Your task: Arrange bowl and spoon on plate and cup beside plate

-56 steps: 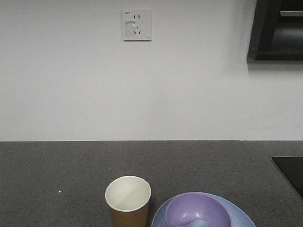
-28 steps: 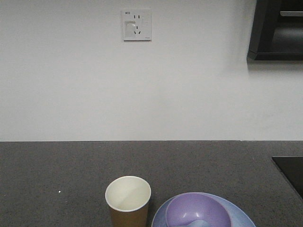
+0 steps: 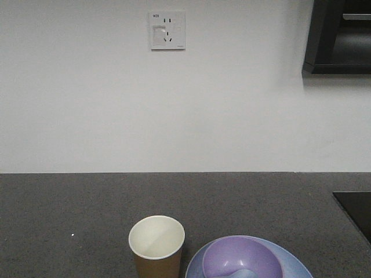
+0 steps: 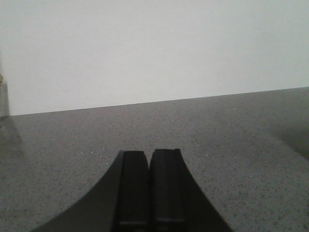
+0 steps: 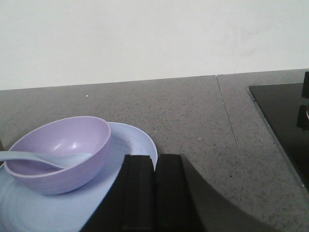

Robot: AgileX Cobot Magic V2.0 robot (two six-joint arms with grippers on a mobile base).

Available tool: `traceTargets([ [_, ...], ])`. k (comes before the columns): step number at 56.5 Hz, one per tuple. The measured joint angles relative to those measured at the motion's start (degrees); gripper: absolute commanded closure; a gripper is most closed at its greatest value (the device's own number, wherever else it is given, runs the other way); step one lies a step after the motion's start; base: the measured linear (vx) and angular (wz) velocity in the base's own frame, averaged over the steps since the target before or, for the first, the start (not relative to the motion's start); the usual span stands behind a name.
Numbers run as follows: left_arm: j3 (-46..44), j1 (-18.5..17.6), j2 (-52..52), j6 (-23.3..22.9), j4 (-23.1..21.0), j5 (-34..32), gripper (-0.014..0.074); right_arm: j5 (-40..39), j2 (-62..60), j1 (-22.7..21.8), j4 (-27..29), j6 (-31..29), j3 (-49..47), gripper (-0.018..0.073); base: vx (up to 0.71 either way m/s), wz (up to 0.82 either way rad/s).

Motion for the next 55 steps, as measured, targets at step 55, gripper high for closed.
traceTargets([
  [55, 0.0, 0.0, 0.0, 0.0, 0.0, 0.4, 0.06, -0.4, -11.4, -0.5, -1.6, 2.5, 8.9, 0.0568, 0.0, 0.0],
])
